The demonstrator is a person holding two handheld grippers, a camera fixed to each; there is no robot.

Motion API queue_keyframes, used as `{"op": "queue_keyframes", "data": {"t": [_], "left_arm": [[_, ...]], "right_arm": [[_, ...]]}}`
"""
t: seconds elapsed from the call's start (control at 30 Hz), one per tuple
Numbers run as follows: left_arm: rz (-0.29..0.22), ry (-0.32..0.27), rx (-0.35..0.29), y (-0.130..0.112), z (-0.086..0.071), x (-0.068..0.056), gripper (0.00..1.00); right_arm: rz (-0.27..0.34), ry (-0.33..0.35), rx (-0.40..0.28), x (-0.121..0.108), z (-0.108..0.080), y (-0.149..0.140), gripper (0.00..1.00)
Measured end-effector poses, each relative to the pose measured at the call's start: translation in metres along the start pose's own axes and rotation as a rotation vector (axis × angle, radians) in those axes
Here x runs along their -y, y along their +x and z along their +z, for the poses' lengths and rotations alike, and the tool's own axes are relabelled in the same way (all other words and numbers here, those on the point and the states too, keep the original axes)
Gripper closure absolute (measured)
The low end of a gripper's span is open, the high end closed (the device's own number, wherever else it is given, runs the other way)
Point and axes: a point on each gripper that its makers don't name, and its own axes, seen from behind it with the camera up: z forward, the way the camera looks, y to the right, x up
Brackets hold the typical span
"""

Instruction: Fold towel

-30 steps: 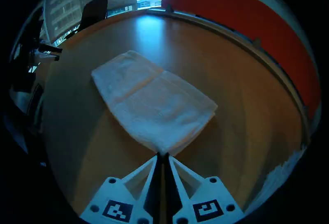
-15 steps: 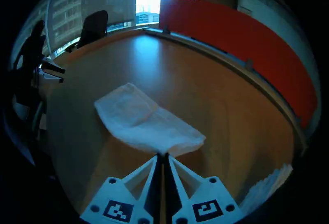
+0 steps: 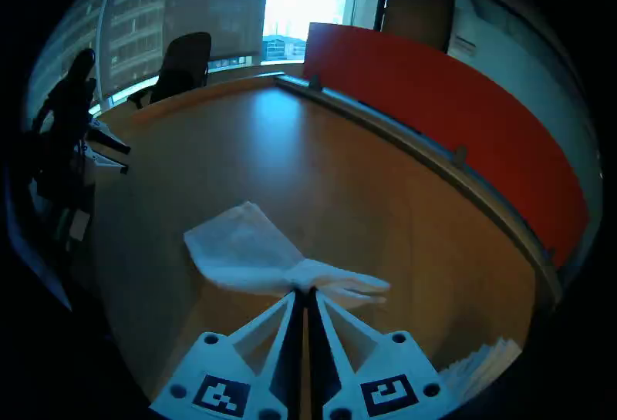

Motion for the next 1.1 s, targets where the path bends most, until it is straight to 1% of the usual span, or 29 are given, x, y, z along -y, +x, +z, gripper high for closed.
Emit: {"op": "queue_keyframes", "data": {"t": [0.2,0.43,0.67,0.87,1.1], "left_arm": [[-0.003,0.001,0.000,0.000,0.000,0.000,0.10],[-0.010,0.004,-0.002,-0.001,-0.003,0.000,0.10],[-0.023,0.010,-0.007,-0.003,-0.008,0.004,0.10],[-0.036,0.020,-0.010,-0.006,-0.014,0.009,0.10],[-0.048,0.033,-0.013,-0.009,-0.022,0.015,0.10]], "right_arm": [[-0.019,0.017,-0.004,0.006,0.004,0.007,0.97],[-0.050,0.063,-0.024,0.023,0.017,0.025,0.97],[-0.101,0.137,-0.024,0.053,0.039,0.040,0.97],[-0.141,0.206,-0.002,0.081,0.062,0.041,0.97],[-0.157,0.282,0.020,0.112,0.087,0.040,0.97]]}}
